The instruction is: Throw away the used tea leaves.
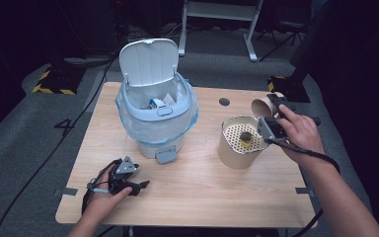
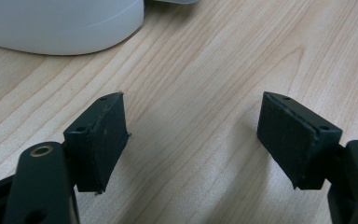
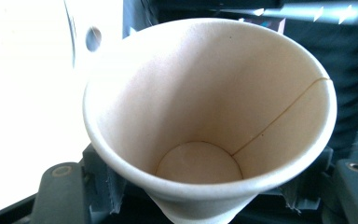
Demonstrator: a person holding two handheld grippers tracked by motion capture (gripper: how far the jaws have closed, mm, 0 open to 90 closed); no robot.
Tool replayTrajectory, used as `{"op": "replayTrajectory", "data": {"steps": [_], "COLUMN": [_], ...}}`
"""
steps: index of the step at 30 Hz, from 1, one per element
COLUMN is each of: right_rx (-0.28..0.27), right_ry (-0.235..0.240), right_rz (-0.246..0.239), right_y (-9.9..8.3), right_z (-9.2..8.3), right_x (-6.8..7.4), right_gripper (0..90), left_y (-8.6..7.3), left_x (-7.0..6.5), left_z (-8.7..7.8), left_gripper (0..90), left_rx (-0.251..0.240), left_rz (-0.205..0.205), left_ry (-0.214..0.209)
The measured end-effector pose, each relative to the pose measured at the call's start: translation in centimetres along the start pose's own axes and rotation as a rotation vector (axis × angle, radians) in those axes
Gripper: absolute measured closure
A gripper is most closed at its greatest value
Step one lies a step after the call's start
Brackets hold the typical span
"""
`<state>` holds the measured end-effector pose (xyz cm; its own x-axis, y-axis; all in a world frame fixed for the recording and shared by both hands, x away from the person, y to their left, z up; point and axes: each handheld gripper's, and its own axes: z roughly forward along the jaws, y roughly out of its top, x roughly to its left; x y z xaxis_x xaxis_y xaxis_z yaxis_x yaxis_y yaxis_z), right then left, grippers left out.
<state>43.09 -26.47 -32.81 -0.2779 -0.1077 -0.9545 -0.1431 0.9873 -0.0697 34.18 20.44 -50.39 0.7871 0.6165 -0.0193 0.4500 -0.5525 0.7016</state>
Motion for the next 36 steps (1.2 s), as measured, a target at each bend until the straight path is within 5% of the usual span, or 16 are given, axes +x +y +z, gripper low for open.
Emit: {"op": "replayTrajectory", "data": {"steps": [5, 9, 15, 24, 27, 36], "right_rx": [-0.096, -0.172, -0.285, -0.439, -0.473, -0.545], "right_ry": [0.164, 0.301, 0.48, 0.662, 0.718, 0.775], "right_rz": [0.439, 0.731, 1.03, 1.236, 1.257, 1.28], "right_y": [-1.8, -3.0, -4.6, -6.0, -6.4, -6.9], "right_z": [0.3, 0.8, 1.5, 2.0, 2.1, 1.5], "right_x": [-0.8, -0.9, -0.8, -0.4, -0.3, -0.9], "right_gripper": [30.1, 30.0, 29.9, 29.6, 29.4, 29.3], "left_y": [0.0, 0.0, 0.0, 0.0, 0.0, 0.0], "left_x": [0.0, 0.0, 0.0, 0.0, 0.0, 0.0], "left_z": [0.0, 0.0, 0.0, 0.0, 0.0, 0.0], "left_gripper": [24.5, 24.4, 24.5, 24.4, 24.5, 24.5], "left_rx": [0.0, 0.0, 0.0, 0.0, 0.0, 0.0], "left_rz": [0.0, 0.0, 0.0, 0.0, 0.0, 0.0], "left_ry": [0.0, 0.0, 0.0, 0.0, 0.0, 0.0]}}
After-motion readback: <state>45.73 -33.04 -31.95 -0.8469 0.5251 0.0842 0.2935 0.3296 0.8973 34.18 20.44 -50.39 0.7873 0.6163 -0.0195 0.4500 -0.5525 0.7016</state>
